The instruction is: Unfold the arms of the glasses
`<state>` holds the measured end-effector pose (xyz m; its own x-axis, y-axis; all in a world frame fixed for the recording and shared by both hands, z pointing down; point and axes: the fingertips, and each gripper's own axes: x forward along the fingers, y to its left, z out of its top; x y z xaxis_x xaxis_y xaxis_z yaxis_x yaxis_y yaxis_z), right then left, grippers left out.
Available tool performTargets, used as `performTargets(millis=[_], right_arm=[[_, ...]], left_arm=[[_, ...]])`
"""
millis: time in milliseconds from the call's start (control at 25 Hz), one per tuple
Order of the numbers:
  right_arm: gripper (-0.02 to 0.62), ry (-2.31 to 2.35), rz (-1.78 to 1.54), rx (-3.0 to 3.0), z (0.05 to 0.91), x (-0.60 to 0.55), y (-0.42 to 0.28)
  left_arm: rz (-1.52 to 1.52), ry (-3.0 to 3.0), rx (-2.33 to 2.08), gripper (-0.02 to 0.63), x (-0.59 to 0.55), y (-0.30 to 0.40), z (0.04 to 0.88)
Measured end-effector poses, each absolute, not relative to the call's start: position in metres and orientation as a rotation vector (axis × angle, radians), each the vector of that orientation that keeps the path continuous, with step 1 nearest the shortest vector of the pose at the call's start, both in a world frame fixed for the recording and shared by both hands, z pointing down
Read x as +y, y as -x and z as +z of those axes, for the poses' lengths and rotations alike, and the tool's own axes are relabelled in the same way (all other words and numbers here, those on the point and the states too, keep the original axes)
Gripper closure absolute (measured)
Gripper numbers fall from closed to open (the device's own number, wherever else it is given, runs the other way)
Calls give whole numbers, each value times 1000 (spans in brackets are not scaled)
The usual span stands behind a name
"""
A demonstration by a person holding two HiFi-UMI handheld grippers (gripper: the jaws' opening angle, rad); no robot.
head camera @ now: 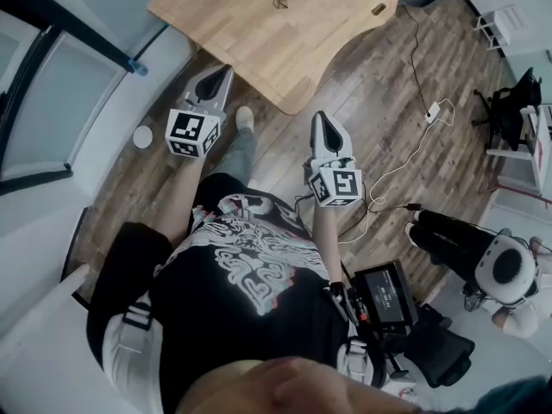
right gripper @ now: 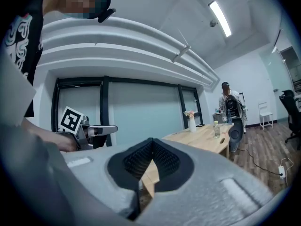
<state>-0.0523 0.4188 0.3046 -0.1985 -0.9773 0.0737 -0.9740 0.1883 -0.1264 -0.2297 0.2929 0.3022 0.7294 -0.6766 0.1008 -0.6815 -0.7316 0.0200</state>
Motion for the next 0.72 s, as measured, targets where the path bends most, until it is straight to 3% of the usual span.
performTargets(millis=[720], right_arm=[[597,2067,-304,2509,349,142,-52]], left_arm=[[307,-2824,-1060,618,6,109,370]])
